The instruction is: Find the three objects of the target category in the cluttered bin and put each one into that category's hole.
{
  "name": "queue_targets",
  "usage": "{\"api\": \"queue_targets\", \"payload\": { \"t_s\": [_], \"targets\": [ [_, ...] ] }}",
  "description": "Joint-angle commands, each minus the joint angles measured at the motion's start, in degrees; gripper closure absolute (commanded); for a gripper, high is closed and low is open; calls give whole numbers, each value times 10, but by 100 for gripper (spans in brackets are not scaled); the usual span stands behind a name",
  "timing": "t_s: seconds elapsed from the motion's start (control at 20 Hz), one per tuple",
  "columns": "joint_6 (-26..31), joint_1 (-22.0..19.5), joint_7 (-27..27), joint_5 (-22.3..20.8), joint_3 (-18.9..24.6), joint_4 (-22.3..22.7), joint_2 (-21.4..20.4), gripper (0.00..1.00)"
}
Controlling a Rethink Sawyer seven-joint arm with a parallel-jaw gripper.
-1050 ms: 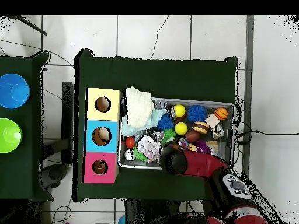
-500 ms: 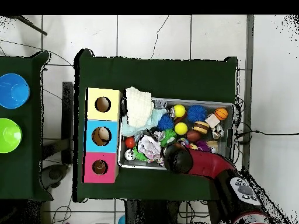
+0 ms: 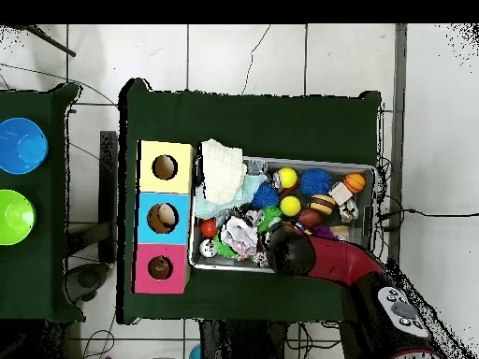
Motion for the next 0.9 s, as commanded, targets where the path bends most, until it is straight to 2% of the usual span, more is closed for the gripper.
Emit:
{"api": "queue_targets", "payload": {
  "t_s": [0.05,0.9],
  "targets": [
    [47,-38,58,25,71,6,-29,0],
    [161,-2,-2,-55,-16,-84,-2,0]
  ]
}}
